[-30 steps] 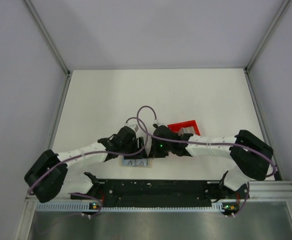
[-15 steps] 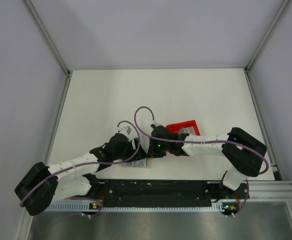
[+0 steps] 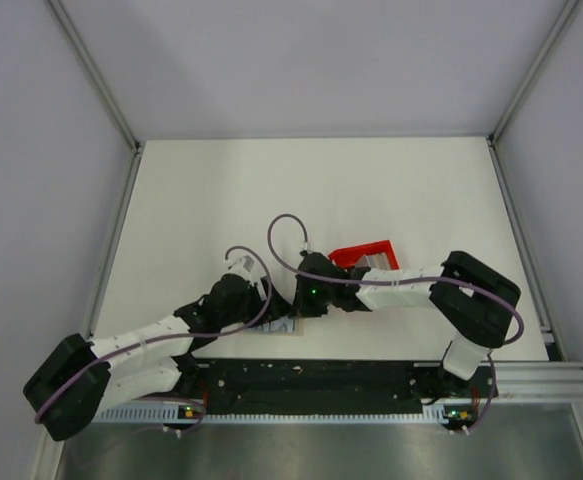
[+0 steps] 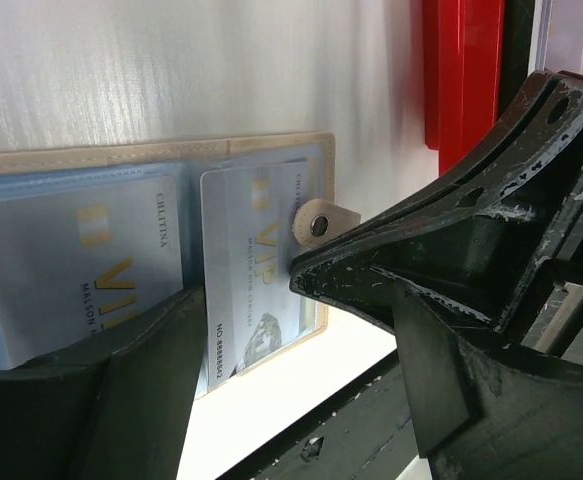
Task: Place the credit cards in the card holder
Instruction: Insert the credit card into the card holder.
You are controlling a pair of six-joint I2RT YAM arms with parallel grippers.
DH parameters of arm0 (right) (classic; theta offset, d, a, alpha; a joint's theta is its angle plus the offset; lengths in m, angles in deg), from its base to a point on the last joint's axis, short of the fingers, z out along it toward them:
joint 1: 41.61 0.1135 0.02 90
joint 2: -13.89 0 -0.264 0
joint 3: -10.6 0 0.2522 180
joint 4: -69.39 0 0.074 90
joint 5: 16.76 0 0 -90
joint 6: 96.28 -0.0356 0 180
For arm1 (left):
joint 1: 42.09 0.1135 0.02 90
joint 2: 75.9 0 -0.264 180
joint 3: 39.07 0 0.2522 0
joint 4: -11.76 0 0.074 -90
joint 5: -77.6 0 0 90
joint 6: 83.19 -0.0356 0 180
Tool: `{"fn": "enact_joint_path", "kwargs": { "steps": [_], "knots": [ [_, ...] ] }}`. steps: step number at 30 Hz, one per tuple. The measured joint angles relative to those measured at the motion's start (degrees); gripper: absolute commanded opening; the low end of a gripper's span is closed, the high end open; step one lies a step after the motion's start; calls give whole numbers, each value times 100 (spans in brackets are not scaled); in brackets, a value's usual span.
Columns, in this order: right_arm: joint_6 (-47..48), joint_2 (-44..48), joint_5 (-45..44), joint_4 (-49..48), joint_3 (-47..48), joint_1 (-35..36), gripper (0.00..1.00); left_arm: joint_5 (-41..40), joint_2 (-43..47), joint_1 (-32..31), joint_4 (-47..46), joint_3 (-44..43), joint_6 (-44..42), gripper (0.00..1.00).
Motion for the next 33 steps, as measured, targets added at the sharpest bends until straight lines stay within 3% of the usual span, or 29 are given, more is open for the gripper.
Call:
{"fn": "enact_joint_path", "kwargs": {
  "steps": [12, 22, 28, 33],
  "knots": [
    [-114, -103, -72, 216, 162, 11, 0, -306, 221, -11, 1335, -544, -518, 78],
    [37, 164, -286, 389, 76, 17, 11, 79, -249, -7, 879, -544, -568, 76],
    [129, 1064, -981, 997, -76, 7, 11, 114, -275, -7, 850, -544, -579, 75],
    [142, 1102, -1106, 1217, -125, -7, 11, 120, -275, -4, 850, -544, -579, 73]
  ]
}}
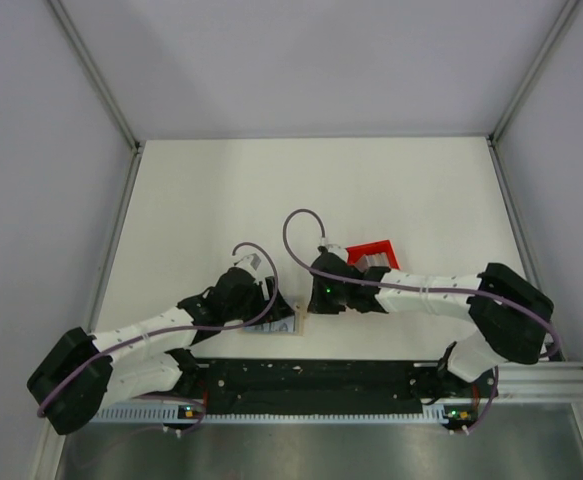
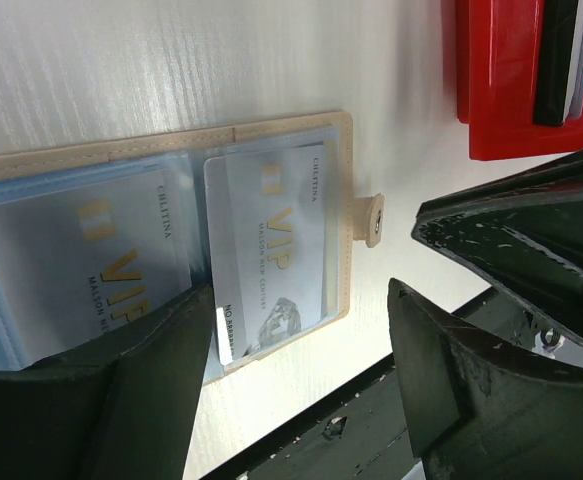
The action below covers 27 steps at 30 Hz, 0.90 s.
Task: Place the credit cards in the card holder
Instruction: Insert the credit card into the card holder.
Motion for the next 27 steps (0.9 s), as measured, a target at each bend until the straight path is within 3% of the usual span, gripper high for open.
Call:
{"fn": "enact_joint_path", "kwargs": {
  "steps": [21, 27],
  "knots": [
    [-22, -831, 765, -247, 101, 0, 10, 284, -308, 17, -363, 0, 57, 68],
    [-26, -824, 737, -238, 98, 0, 13, 275, -297, 22, -334, 0, 42, 71]
  ]
}}
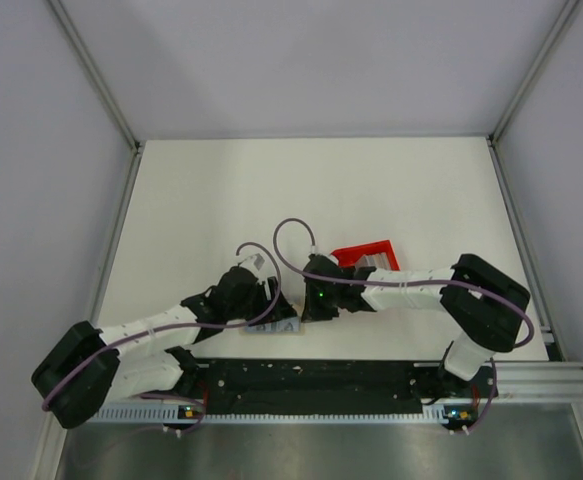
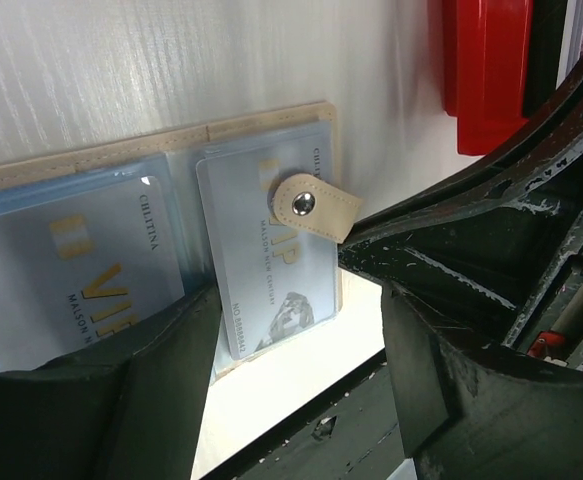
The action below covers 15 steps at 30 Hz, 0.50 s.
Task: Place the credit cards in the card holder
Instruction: Insert the credit card into the card holder.
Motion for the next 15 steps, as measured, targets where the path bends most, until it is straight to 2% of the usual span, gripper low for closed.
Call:
{"fn": "enact_joint_path", "kwargs": {
  "steps": [7, 11, 15],
  "knots": [
    [127, 417, -444, 184, -203, 11, 23, -120, 374, -17, 680, -181, -160, 80],
    [396, 826, -643, 286, -238, 11, 41, -332, 662, -17, 1285, -581, -337, 83],
    [927, 1014, -684, 254, -177, 11, 51, -649, 866, -17, 1801, -994, -470, 87]
  ]
}}
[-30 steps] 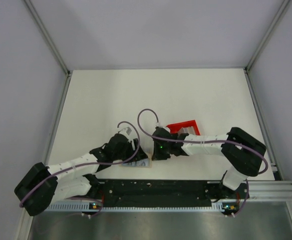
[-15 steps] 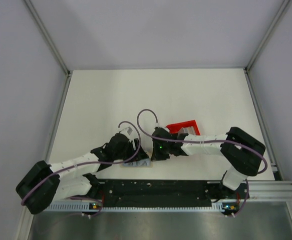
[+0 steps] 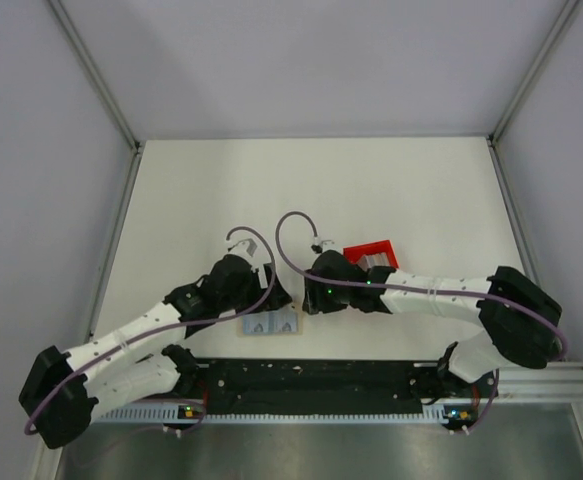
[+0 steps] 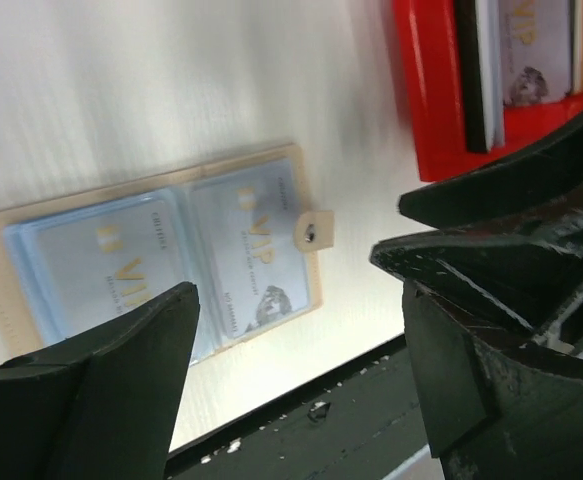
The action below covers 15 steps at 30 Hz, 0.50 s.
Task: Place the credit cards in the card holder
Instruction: Insert the credit card into the card holder, then close the card holder at the center of the board.
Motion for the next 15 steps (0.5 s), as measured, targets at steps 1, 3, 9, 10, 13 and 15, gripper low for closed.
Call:
{"fn": "enact_joint_path", "kwargs": {
  "steps": [1, 3, 9, 10, 13, 15],
  "knots": [
    [162, -9, 9, -13, 35, 0, 54, -190, 48, 0, 164, -59, 0, 88],
    [485, -15, 66, -74, 92, 0, 58, -450, 129, 0, 424, -68, 26, 90],
    [1259, -173, 256, -358, 192, 17, 63, -1049, 531, 212, 1303, 120, 269, 94],
    [1342, -225, 260, -372, 238, 33, 63, -1104, 669, 284, 1438, 177, 334, 95],
    [1467, -424, 216, -317, 461, 122, 63, -1226, 1027, 505, 1707, 297, 463, 96],
    [1460, -612, 48, -175, 741, 219, 64, -1222, 1220, 695, 1816, 380, 507, 96]
  ]
}}
